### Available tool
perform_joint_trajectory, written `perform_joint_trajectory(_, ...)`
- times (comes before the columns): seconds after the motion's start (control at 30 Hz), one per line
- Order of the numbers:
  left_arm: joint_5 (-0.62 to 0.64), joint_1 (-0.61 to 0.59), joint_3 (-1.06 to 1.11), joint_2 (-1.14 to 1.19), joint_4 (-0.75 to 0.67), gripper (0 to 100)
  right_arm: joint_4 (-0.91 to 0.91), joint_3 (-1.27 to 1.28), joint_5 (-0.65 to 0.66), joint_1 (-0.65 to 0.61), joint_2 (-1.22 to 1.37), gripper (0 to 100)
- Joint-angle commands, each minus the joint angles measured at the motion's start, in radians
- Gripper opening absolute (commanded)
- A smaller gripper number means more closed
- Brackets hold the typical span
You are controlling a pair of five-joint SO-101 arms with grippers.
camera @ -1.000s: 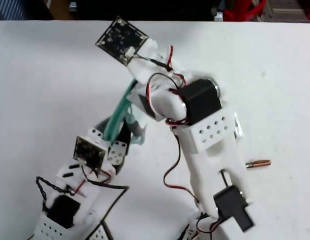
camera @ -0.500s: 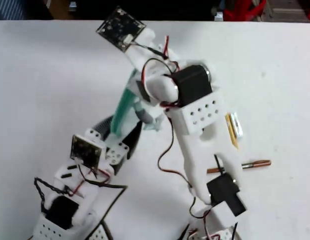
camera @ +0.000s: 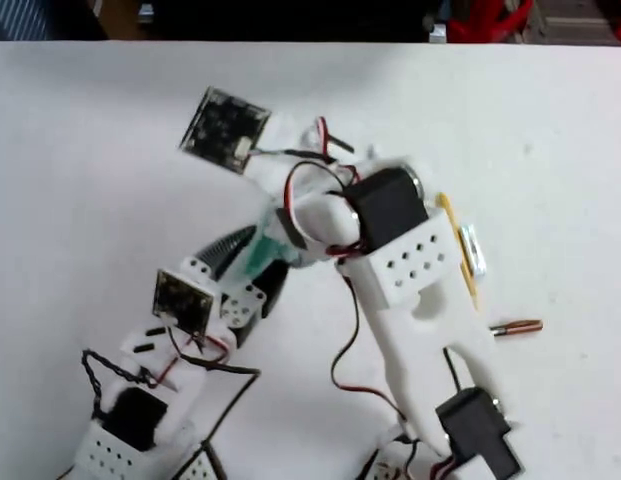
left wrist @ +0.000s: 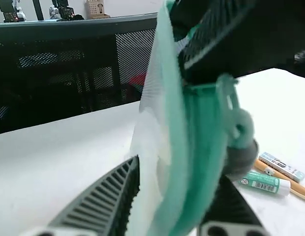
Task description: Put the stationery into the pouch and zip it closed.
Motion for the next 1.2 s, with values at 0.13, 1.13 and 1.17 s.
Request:
perform_joint_trajectory(0.13, 0.012, -0.010, -0.015, -0.008, -0.009, 18, 0.024, 0.094, 0.041, -0.031, 0.051, 33.4)
perform_joint_trajectory(1.13, 0.103, -0.010, -0.117, -0.008, 0.164, 24, 0.024, 0.138, 0.064, -0.051, 0.099, 40.6)
perform_joint_trajectory(1.17, 0.097, -0.010, -0.123, -0.008, 0.173, 24, 0.024, 0.129, 0.066, -0.051, 0.099, 40.4)
